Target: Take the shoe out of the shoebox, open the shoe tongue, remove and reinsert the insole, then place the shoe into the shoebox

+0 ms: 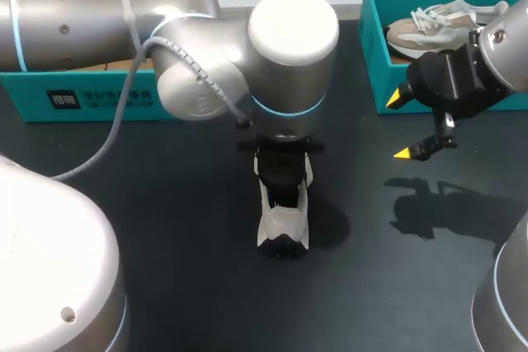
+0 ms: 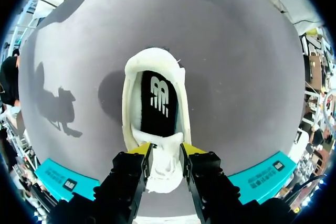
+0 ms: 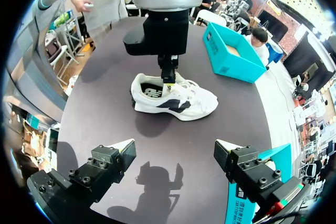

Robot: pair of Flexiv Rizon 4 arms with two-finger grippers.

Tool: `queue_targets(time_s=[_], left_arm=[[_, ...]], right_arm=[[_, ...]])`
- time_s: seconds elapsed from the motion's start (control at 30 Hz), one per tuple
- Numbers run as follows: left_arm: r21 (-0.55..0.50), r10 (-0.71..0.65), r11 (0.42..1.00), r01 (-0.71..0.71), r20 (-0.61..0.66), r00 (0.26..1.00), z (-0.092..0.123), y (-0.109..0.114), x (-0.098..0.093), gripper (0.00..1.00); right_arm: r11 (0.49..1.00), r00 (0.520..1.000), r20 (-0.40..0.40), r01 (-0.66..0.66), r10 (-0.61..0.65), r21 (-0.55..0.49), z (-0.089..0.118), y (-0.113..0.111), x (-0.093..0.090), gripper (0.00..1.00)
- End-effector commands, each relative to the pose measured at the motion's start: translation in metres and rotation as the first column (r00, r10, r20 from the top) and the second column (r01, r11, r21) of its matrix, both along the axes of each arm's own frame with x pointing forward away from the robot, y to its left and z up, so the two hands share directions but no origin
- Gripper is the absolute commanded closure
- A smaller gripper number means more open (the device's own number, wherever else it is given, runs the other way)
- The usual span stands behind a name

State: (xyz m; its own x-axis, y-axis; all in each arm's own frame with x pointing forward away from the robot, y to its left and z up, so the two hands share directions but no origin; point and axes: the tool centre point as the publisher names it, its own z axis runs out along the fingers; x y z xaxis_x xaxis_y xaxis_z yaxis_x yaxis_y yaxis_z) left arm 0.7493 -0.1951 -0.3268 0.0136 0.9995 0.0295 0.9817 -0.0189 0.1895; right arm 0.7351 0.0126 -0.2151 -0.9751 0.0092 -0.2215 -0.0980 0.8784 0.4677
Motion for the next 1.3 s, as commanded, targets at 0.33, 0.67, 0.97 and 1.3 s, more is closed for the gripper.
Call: queue_targets(time_s=[0.33,0.67,0.97,1.3], left_arm=[[-0.106,0.304,0.932,-0.346,-0.291,0.907,0.039,0.025,-0.028,0.31],[-0.106,0.304,0.932,-0.346,-0.291,0.907,0.039,0.025,-0.028,0.00],[-0.065,0.467,0.864,-0.500,-0.274,0.841,0.045,0.032,-0.051,0.00],[-0.046,0.791,0.540,-0.840,-0.312,0.526,0.055,0.041,-0.070,0.00]], right_arm=[[1.000,1.000,0.000,0.001,-0.001,-0.003,-0.001,0.001,0.000,0.00],[1.000,1.000,0.000,0.001,-0.001,-0.003,-0.001,0.001,0.000,0.00],[1.000,1.000,0.000,0.001,-0.001,-0.003,-0.001,0.001,0.000,0.00],[1.000,1.000,0.000,0.001,-0.001,-0.003,-0.001,0.001,0.000,0.00]])
